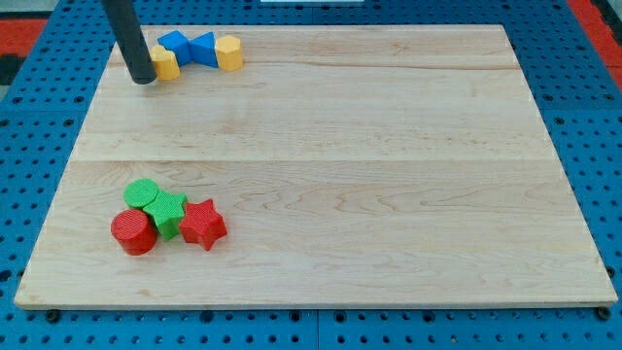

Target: Slide the blue cube towards the top right

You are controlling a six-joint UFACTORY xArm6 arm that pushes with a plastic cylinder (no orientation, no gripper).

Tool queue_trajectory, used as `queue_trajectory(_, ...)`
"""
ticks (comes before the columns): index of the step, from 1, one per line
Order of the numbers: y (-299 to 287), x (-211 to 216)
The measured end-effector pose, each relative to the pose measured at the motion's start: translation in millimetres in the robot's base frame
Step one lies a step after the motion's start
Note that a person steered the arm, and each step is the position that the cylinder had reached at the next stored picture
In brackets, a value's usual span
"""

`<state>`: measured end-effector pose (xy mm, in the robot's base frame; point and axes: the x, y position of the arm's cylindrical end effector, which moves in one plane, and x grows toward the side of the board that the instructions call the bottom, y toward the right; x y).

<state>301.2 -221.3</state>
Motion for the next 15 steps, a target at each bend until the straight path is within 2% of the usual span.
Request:
queue_trajectory(2,12.7,-20.9)
queue_trajectory(4,-35.3,-32.2)
queue_trajectory(7,-4.6,-81.1)
queue_trajectory(10,109.4,-80.0)
queue_trajectory(11,129.6,-79.9)
queue_trajectory(13,134.2,-79.9)
queue_trajectory(15,83.6,-88.9)
